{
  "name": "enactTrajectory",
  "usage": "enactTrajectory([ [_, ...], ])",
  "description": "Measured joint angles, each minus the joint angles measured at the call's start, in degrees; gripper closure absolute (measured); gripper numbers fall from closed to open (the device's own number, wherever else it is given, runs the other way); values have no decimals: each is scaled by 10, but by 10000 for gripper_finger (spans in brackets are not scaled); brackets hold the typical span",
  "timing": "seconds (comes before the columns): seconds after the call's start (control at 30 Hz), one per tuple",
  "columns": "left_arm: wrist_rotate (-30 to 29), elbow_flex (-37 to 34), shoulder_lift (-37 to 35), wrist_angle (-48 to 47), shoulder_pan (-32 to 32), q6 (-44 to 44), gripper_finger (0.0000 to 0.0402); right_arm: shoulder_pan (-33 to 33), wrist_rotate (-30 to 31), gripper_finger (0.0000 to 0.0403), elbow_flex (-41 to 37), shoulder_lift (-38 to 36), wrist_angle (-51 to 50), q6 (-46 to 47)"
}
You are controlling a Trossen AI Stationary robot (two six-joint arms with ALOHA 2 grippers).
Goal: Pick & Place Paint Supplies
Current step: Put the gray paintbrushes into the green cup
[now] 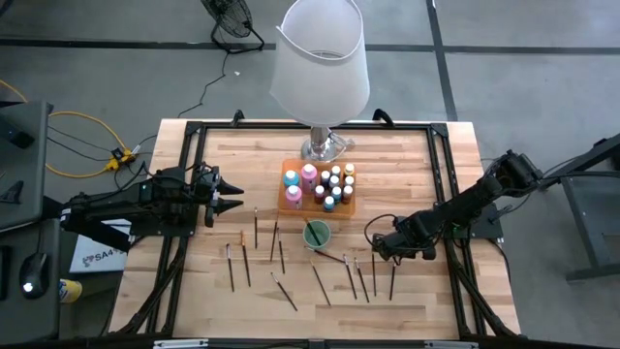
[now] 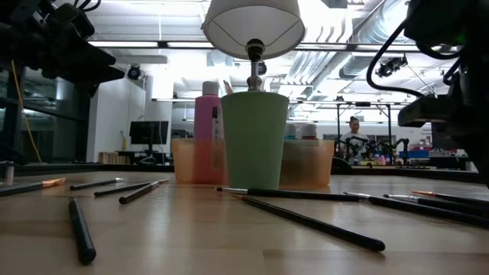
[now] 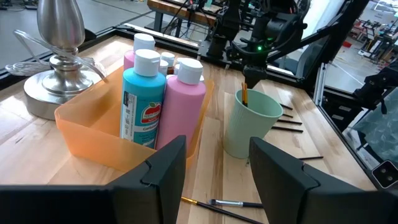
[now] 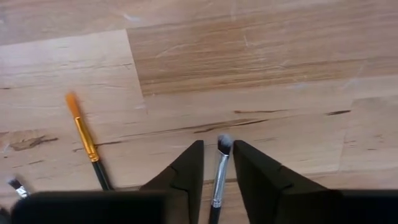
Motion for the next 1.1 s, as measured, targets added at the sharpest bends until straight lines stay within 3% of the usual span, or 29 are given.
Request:
enactTrajectory([
  [0.3, 0, 0, 0, 0, 0, 0, 229, 0, -6, 390, 0, 0, 2, -14],
  [0.57, 0, 0, 0, 0, 0, 0, 229, 3, -7, 397, 2, -3, 24, -31],
  [1.1, 0, 0, 0, 0, 0, 0, 229, 23, 191, 399, 122, -55, -15, -119],
])
